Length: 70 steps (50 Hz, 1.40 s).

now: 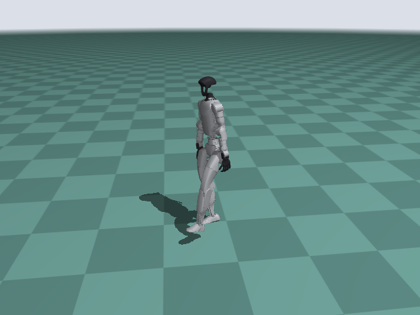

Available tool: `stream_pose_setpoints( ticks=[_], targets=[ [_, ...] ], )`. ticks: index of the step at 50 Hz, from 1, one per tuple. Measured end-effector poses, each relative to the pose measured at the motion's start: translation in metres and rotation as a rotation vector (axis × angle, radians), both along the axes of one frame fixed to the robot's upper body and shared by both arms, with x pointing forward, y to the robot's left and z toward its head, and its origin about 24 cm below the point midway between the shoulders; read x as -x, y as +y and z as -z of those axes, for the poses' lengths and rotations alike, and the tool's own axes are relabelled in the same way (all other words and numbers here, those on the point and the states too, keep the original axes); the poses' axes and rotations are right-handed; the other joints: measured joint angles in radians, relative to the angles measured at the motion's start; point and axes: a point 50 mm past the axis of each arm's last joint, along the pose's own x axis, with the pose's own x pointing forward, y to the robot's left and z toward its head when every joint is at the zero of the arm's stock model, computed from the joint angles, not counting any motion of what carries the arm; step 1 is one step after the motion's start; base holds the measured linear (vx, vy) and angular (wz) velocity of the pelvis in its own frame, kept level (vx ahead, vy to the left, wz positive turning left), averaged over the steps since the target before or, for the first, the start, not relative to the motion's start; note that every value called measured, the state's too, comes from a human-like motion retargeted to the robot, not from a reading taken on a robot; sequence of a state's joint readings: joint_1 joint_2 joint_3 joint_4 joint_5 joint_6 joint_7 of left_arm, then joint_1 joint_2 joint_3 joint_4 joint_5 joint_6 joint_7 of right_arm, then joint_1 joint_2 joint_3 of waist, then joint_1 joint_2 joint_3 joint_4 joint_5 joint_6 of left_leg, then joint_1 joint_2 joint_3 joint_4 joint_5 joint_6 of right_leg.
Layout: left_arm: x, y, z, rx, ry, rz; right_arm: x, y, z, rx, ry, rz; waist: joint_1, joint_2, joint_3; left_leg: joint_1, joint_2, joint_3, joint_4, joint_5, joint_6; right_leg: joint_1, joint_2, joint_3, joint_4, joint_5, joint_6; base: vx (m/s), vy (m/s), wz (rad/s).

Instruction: In place motions

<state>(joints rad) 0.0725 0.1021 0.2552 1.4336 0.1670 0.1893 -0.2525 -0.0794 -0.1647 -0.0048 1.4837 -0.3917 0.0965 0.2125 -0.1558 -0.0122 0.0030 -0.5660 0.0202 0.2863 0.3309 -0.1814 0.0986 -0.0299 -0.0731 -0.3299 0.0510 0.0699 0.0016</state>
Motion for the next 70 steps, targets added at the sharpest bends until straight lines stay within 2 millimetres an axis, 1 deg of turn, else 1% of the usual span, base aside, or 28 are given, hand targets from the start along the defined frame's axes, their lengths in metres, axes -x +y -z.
stream_pose_setpoints(
  ticks=[2,3,7,12,17,20,22,25,28,30,31,32,33,34,35,37,38,40,42,43,45,48,50,53,58,60,66,70],
  targets=[
    [-0.006,-0.002,0.000,0.014,-0.023,-0.001,-0.007,-0.003,-0.001,0.003,-0.018,0.006,0.000,0.002,0.027,-0.070,-0.032,-0.077,-0.067,-0.007,-0.001,0.010,0.004,-0.034,-0.013,0.009,-0.009,-0.17,0.04,0.88],
    [-0.006,-0.002,0.000,0.018,-0.026,0.002,-0.010,-0.004,-0.002,0.004,-0.025,0.010,-0.028,0.024,0.033,-0.105,-0.048,-0.132,-0.088,-0.014,-0.003,0.014,0.022,-0.083,-0.024,0.012,-0.014,-0.11,0.02,0.95],
    [0.013,-0.013,0.000,0.048,0.030,-0.023,-0.012,-0.004,-0.002,0.003,-0.040,0.013,0.076,-0.036,0.054,-0.180,-0.015,-0.021,-0.130,0.017,0.008,0.018,-0.023,-0.024,-0.020,0.023,-0.023,-0.05,-0.01,-0.68],
    [0.038,-0.024,-0.003,0.098,0.121,-0.049,-0.025,0.007,-0.002,-0.039,-0.086,0.003,0.112,-0.068,0.084,-0.193,-0.014,-0.065,-0.077,0.031,0.023,0.025,-0.045,0.011,-0.005,0.023,-0.028,-0.04,-0.03,-0.51],
    [0.063,-0.030,-0.006,0.113,0.190,-0.075,-0.026,0.019,-0.001,-0.078,-0.101,-0.027,0.085,-0.056,0.069,-0.109,-0.025,-0.090,-0.127,0.036,0.023,0.032,-0.028,0.012,-0.006,0.022,-0.021,0.06,-0.05,-0.09],
    [0.070,-0.031,-0.008,0.113,0.209,-0.099,-0.020,0.021,0.000,-0.086,-0.084,-0.040,0.055,-0.041,0.049,-0.052,-0.036,-0.102,-0.124,0.039,0.019,0.029,-0.015,0.006,-0.008,0.021,-0.012,0.06,-0.03,0.16],
    [0.070,-0.030,-0.008,0.108,0.211,-0.113,-0.013,0.020,0.001,-0.081,-0.058,-0.036,0.024,-0.024,0.024,-0.026,-0.042,-0.116,-0.056,0.037,0.010,0.017,-0.005,-0.010,-0.013,0.021,-0.006,0.01,0.00,0.41],
    [0.062,-0.024,-0.006,0.082,0.192,-0.111,-0.002,0.017,0.002,-0.070,-0.016,-0.011,-0.020,0.002,-0.010,0.010,-0.003,-0.043,0.096,0.049,-0.004,-0.004,0.010,-0.038,-0.021,0.022,0.003,-0.03,0.02,0.55],
    [0.046,-0.014,-0.004,0.052,0.147,-0.084,0.011,0.012,0.003,-0.051,0.033,0.022,-0.044,0.005,-0.044,0.072,0.036,0.043,0.242,0.065,0.006,-0.029,-0.001,-0.055,-0.025,0.020,0.017,-0.07,0.05,0.27],
    [0.036,-0.008,-0.003,0.034,0.110,-0.070,0.021,0.009,0.003,-0.034,0.069,0.033,0.006,-0.035,-0.064,0.139,0.022,0.139,0.275,0.088,0.037,-0.050,-0.036,0.011,-0.019,0.024,0.026,-0.07,0.05,-1.58],
    [0.031,-0.004,-0.002,0.020,0.094,-0.066,0.026,0.007,0.003,-0.027,0.087,0.033,0.083,-0.070,-0.065,0.195,0.002,0.223,0.227,0.119,0.053,-0.068,-0.052,0.101,-0.013,0.031,0.030,-0.07,0.06,-2.53],
    [0.027,0.000,-0.002,0.004,0.079,-0.055,0.030,0.006,0.003,-0.020,0.101,0.036,0.112,-0.080,-0.069,0.245,-0.014,0.244,0.179,0.148,0.054,-0.076,-0.055,0.136,-0.011,0.032,0.033,-0.07,0.04,-0.79],
    [0.021,0.005,-0.002,-0.014,0.063,-0.031,0.032,0.005,0.002,-0.015,0.111,0.045,0.045,-0.041,-0.080,0.282,-0.019,0.138,0.129,0.172,0.025,-0.065,-0.032,0.058,-0.015,0.021,0.034,-0.08,0.05,1.50],
    [0.017,0.008,-0.002,-0.025,0.049,-0.016,0.034,0.004,0.002,-0.010,0.117,0.049,-0.009,-0.006,-0.088,0.324,-0.024,0.068,0.062,0.147,-0.020,-0.058,-0.009,-0.002,-0.018,0.010,0.034,-0.09,0.06,2.80],
    [0.013,0.010,-0.002,-0.033,0.035,-0.005,0.036,0.002,0.002,-0.005,0.121,0.050,-0.056,0.027,-0.094,0.370,-0.030,0.015,-0.014,0.098,-0.074,-0.053,0.013,-0.052,-0.020,0.001,0.034,-0.06,0.08,1.36],
    [0.009,0.010,-0.001,-0.034,0.017,0.004,0.042,-0.001,0.001,0.002,0.140,0.046,-0.050,0.040,-0.113,0.437,-0.046,0.109,-0.194,0.066,-0.026,-0.049,0.027,-0.018,-0.019,-0.008,0.039,-0.02,0.08,0.05],
    [0.008,0.009,-0.001,-0.028,0.014,0.003,0.044,-0.002,0.001,0.005,0.147,0.044,-0.067,0.053,-0.122,0.455,-0.043,0.123,-0.248,0.099,-0.015,-0.049,0.032,-0.022,-0.018,-0.013,0.041,-0.12,0.07,0.37],
    [-0.007,0.008,-0.001,-0.006,-0.017,-0.005,0.037,0.002,0.002,0.001,0.130,0.044,-0.134,0.073,-0.142,0.450,-0.010,0.146,-0.314,0.176,-0.047,-0.069,0.018,-0.080,-0.015,-0.025,0.048,-0.36,0.09,0.98],
    [-0.024,0.010,-0.001,-0.008,-0.059,-0.008,0.026,0.007,0.003,-0.010,0.078,0.067,-0.176,0.089,-0.137,0.421,-0.011,0.145,-0.307,0.176,-0.042,-0.086,0.015,-0.102,-0.012,-0.030,0.055,-0.40,0.13,0.90],
    [-0.031,0.011,-0.002,-0.011,-0.080,-0.004,0.022,0.009,0.003,-0.019,0.058,0.082,-0.190,0.088,-0.133,0.394,-0.029,0.081,-0.288,0.163,-0.024,-0.087,0.005,-0.113,-0.013,-0.030,0.061,-0.30,0.19,0.63],
    [-0.050,0.017,-0.004,-0.021,-0.136,0.046,0.020,0.013,0.003,-0.058,0.032,0.133,-0.167,0.073,-0.114,0.366,-0.047,0.035,-0.238,0.132,-0.003,-0.073,-0.010,-0.122,-0.019,-0.024,0.069,-0.21,0.22,0.14],
    [-0.057,0.023,-0.005,-0.044,-0.166,0.105,0.025,0.016,0.004,-0.080,0.053,0.139,-0.100,0.042,-0.118,0.391,-0.059,0.068,-0.237,0.115,0.001,-0.063,-0.026,-0.111,-0.019,-0.020,0.075,-0.10,0.10,-0.40],
    [-0.052,0.026,-0.005,-0.071,-0.172,0.105,0.022,0.020,0.004,-0.086,0.068,0.083,-0.054,0.015,-0.130,0.409,-0.074,0.095,-0.245,0.107,0.004,-0.066,-0.042,-0.088,-0.011,-0.019,0.081,-0.12,0.03,-0.68],
    [-0.034,0.025,-0.004,-0.077,-0.140,0.057,0.012,0.027,0.004,-0.109,0.035,-0.005,-0.027,0.000,-0.130,0.440,-0.092,0.105,-0.266,0.101,0.015,-0.056,-0.051,-0.070,-0.006,-0.021,0.091,-0.08,0.02,-0.49],
    [0.007,0.013,-0.002,-0.003,0.005,-0.022,-0.009,0.035,0.003,-0.147,-0.056,-0.096,-0.044,0.000,-0.139,0.465,-0.108,0.114,-0.283,0.093,0.027,-0.041,-0.058,-0.066,-0.009,-0.025,0.107,-0.12,0.06,-0.07],
    [0.030,0.006,-0.004,0.029,0.093,-0.052,-0.013,0.037,0.003,-0.151,-0.076,-0.097,-0.034,-0.004,-0.145,0.475,-0.119,0.116,-0.285,0.082,0.032,-0.038,-0.066,-0.057,-0.006,-0.026,0.115,-0.08,0.04,-0.32],
    [0.067,-0.007,-0.010,0.075,0.208,-0.101,-0.014,0.035,0.002,-0.147,-0.072,-0.053,-0.009,-0.006,-0.143,0.497,-0.140,0.112,-0.277,0.045,0.039,-0.035,-0.081,-0.038,0.019,-0.041,0.123,-0.12,0.06,-0.29],
    [0.076,-0.008,-0.011,0.077,0.225,-0.115,-0.011,0.031,0.002,-0.137,-0.064,-0.027,-0.027,0.005,-0.138,0.480,-0.126,0.095,-0.246,0.031,0.041,-0.052,-0.092,-0.054,0.089,-0.066,0.106,-0.20,0.05,0.15]
  ],
)
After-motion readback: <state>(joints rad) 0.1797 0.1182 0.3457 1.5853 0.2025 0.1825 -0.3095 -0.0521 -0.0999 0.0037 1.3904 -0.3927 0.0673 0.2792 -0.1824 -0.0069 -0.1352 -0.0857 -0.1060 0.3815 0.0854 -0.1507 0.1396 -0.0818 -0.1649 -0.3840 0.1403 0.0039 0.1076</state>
